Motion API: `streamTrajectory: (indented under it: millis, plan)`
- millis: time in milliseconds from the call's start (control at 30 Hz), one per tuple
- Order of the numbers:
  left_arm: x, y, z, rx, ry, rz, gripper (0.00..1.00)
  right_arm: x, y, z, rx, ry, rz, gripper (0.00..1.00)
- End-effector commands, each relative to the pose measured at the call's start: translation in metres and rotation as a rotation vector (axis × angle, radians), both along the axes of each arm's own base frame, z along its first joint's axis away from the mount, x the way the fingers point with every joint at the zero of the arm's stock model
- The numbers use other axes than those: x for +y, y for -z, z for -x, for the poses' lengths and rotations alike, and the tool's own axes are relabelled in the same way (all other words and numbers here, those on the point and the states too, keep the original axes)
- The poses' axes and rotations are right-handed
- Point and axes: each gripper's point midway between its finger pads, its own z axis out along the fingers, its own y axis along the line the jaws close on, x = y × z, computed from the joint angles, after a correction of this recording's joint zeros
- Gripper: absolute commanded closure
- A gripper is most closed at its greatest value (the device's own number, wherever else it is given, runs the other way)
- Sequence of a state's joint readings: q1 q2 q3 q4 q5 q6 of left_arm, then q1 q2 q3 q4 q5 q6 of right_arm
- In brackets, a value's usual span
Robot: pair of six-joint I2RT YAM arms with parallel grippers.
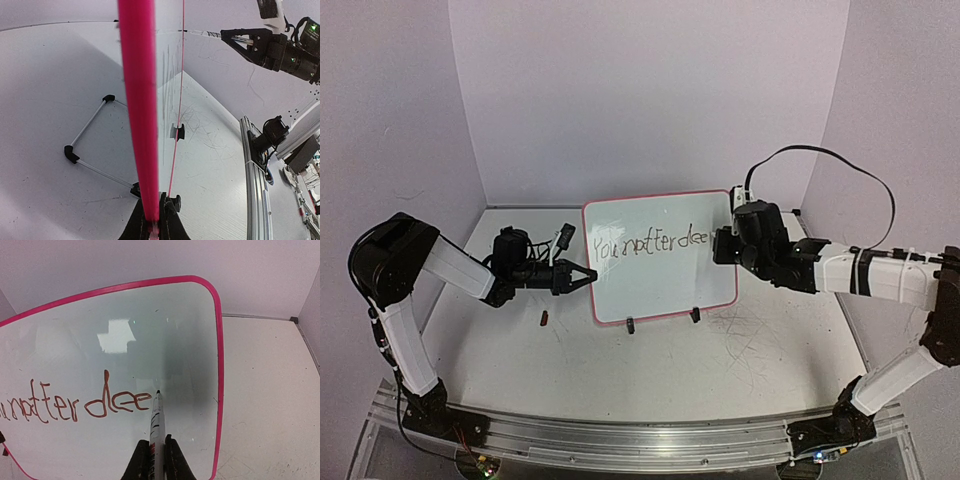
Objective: Write a sentence on the whiteboard
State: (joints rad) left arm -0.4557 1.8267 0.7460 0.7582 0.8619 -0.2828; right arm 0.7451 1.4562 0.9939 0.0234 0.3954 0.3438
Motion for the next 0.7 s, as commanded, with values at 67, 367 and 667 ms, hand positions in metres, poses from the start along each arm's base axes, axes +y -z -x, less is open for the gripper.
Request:
streamTrajectory:
  millis: [67,367,667]
  plan:
    - [-0.001,0.004,-0.011,-0.047,-0.050,-0.050,1.00,0.007,-0.020,-0.013,-0.050,0.003,-0.031,1.00]
    - [-0.001,0.003,-0.011,-0.048,-0.049,-0.049,1.00,0.003,-0.002,-0.004,0.005,0.005,-0.040,1.00]
    - [-0.001,0.004,-0.012,-0.045,-0.047,-0.049,1.00,0.000,0.011,0.006,0.050,-0.002,-0.050,1.00]
